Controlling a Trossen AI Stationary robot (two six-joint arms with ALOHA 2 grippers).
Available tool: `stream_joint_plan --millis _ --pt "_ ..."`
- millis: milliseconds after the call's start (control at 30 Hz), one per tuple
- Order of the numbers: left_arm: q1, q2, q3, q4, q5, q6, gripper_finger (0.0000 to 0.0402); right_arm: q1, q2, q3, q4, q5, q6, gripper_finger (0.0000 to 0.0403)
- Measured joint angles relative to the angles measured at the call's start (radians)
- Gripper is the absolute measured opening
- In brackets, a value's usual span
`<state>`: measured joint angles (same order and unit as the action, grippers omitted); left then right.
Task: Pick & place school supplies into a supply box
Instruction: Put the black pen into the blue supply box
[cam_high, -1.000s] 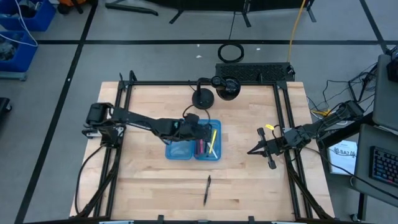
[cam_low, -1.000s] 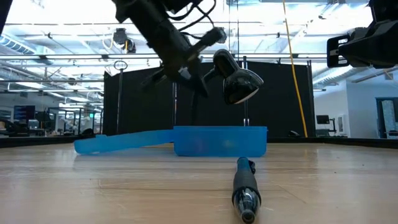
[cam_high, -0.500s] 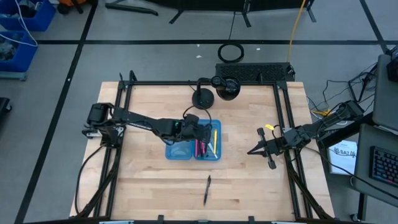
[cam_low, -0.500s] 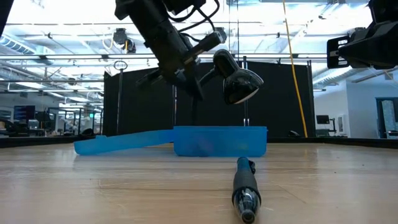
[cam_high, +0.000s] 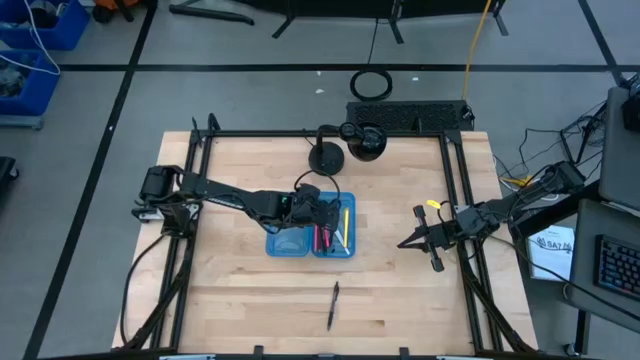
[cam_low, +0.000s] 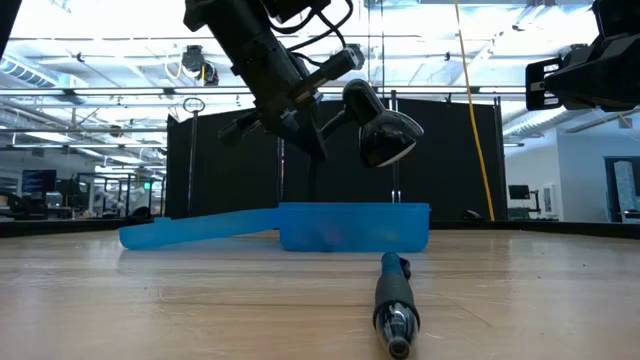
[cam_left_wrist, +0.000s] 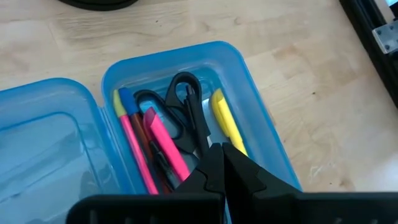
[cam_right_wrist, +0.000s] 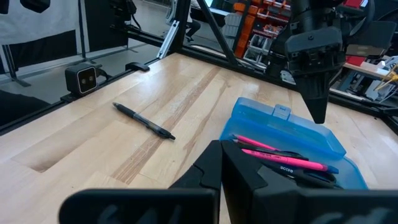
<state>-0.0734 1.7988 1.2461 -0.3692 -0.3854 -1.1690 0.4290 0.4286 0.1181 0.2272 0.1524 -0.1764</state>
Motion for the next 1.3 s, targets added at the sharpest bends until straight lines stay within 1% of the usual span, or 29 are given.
stream_joint_plan --millis 133,167,200,233,333,400,500,633,700,833,967,1033,1167,1300 --pt "0.000 0.000 0.000 0.001 0.001 0.015 0.0001 0.000 0.000 0.000 0.000 0.000 0.000 0.0000" --pt "0.000 0.000 0.000 0.006 0.002 0.044 0.0001 0.000 0.000 0.000 0.000 0.000 0.000 0.0000" --pt "-0.002 0.000 -0.001 0.022 0.008 0.108 0.0001 0.000 0.000 0.000 0.000 0.000 0.000 0.0000" --pt "-0.006 -0.001 -0.001 0.049 0.023 0.209 0.0000 0.000 0.000 0.000 0.000 0.000 0.000 0.0000" --pt "-0.044 -0.034 -0.001 0.121 0.052 0.593 0.0000 0.000 0.000 0.000 0.000 0.000 0.000 0.0000" --pt "-0.086 -0.077 -0.001 0.148 0.040 0.792 0.0000 0.000 0.000 0.000 0.000 0.000 0.000 0.0000" --pt "-0.141 -0.161 -0.001 0.169 0.017 0.998 0.0000 0.000 0.001 0.000 -0.002 0.000 0.000 0.0000" --pt "-0.215 -0.301 -0.001 0.133 -0.036 1.195 0.0000 0.000 0.006 0.000 -0.026 0.000 0.001 0.0000" --pt "-0.252 -0.370 -0.001 0.079 -0.063 1.249 0.0000 0.000 0.011 0.000 -0.031 0.000 0.015 0.0000" --pt "-0.294 -0.507 -0.001 -0.037 -0.135 1.302 0.0000 0.000 0.016 0.000 -0.033 -0.003 0.052 0.0000" --pt "-0.296 -0.641 -0.013 -0.107 -0.137 1.355 0.0000 0.000 0.020 0.000 -0.027 -0.028 0.096 0.0000" --pt "-0.283 -0.701 -0.033 -0.109 -0.113 1.383 0.0000 0.000 0.020 0.000 -0.015 -0.026 0.113 0.0000" --pt "-0.262 -0.816 -0.100 -0.092 -0.021 1.408 0.0000 0.000 0.020 0.000 0.044 -0.026 0.117 0.0000" --pt "-0.250 -0.935 -0.234 -0.032 0.032 1.386 0.0000 0.000 0.020 0.000 0.115 -0.026 0.116 0.0000"
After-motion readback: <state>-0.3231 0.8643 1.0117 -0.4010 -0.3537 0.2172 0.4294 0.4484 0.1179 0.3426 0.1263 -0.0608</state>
